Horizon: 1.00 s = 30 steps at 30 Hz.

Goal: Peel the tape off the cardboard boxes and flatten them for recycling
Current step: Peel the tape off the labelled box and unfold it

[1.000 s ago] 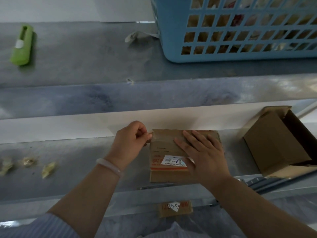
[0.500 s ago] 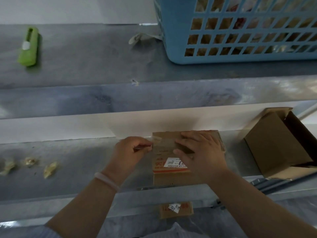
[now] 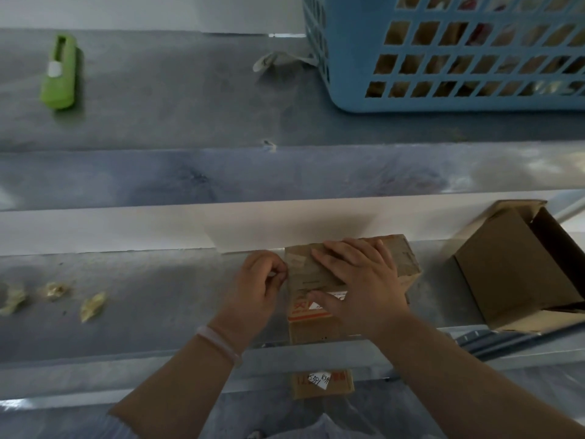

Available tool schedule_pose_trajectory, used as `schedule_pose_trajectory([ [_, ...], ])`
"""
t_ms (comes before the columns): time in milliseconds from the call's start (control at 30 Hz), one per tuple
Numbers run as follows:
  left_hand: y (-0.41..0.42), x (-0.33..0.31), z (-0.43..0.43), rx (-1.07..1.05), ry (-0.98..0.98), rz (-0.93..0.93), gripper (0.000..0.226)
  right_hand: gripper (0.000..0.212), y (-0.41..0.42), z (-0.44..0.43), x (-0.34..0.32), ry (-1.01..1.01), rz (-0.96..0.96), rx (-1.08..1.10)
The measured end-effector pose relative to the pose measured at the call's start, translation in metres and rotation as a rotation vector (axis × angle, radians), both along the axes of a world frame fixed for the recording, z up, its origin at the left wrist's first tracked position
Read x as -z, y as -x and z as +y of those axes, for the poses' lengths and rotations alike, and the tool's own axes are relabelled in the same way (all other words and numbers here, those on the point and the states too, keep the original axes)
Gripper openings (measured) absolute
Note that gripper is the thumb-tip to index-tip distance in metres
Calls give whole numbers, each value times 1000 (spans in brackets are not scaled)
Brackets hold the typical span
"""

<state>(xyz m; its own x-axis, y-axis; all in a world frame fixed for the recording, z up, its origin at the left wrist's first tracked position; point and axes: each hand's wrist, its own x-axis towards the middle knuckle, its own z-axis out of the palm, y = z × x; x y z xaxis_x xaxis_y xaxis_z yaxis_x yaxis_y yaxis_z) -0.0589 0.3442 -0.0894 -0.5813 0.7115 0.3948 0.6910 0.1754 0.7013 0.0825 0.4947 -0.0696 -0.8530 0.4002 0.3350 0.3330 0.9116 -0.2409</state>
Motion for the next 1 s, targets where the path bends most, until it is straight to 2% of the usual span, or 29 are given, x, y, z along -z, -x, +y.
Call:
schedule_pose_trajectory([
  [200,-6,6,6,25,-5,60,13,64,-1,0,2,-19,47,-23],
  [333,13,1,5,-20,-123,-47,11,65,-2,-1,0,-9,37,-12],
  [467,30,-6,-3,49,-11,-88,7,66,-2,-1,-1,2,9,-8],
  [633,-1,6,-11,-2,-49,-315,33,68,-1,1,-1,14,-27,-9],
  [800,-13,5,-5,-91,-124,-406,40,67,-1,0,2,-1,8,-3],
  [867,-11,3,-4,-126,-120,-396,34,67,-1,-1,3,-14,17,-2],
  [1000,-9,8,-3,-162,-41,-226,9,67,1,0,3,-19,29,0],
])
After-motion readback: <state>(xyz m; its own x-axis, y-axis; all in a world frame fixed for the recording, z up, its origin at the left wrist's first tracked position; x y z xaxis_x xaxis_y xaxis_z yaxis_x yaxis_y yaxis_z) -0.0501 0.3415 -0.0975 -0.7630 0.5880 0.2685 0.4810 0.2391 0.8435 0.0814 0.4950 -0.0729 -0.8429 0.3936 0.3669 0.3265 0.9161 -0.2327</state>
